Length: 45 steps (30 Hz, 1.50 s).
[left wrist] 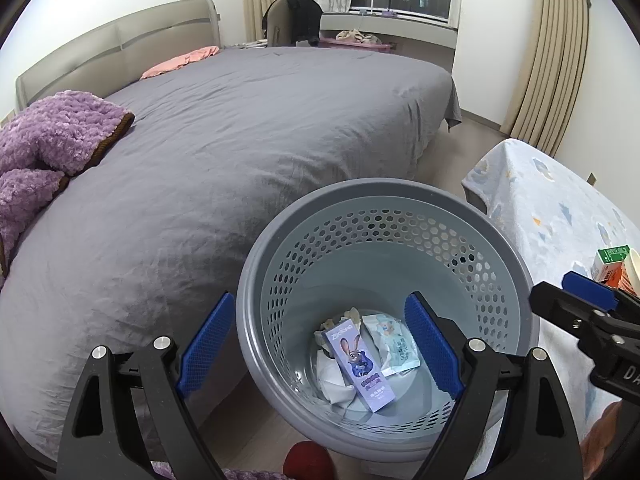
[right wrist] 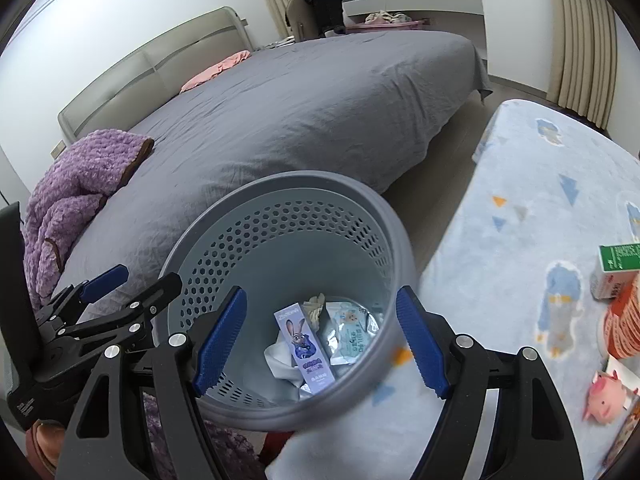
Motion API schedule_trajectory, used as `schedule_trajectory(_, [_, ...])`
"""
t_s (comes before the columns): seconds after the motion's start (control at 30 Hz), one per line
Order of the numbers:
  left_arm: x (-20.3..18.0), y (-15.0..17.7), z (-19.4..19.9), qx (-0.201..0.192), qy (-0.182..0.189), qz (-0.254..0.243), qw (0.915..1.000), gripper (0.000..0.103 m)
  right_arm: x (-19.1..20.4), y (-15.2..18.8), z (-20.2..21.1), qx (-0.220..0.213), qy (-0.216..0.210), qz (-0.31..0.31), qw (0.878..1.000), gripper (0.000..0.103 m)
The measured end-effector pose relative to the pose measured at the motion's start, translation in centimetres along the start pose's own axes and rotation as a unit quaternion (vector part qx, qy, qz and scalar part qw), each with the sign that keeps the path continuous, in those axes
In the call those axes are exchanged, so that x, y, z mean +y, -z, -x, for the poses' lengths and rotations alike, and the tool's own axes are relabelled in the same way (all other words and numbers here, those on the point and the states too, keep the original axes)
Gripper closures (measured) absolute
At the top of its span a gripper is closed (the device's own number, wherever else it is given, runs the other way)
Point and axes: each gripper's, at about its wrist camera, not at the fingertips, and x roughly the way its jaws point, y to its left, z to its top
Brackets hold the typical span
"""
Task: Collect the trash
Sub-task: 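Move both open tools from the basket back over the table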
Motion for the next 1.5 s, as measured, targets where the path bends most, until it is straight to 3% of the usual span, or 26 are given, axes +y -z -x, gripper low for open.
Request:
schedule_trajectory(0.43, [-1.1,0.0,1.7,-0.018,0.022,-0.012,0.9995,0.018,-2.1,1.5,3.3,-0.018,0.026,-0.038,0.999,0.029])
schedule_trajectory(0.9, [-5.4,0.1,4.0,-0.037,0.070,-0.049,0.9957,0.018,-5.5,4.4,9.3,-0.049,0.072,-0.078,0.993,0.029])
schedule_trajectory(1.5, [-14.5,1.6,6.5,-0.055,0.127,-0.113,0.9839,0.018,-13.9,11.8,17.1,-0.070,0.162,-0.172,0.969,0.029])
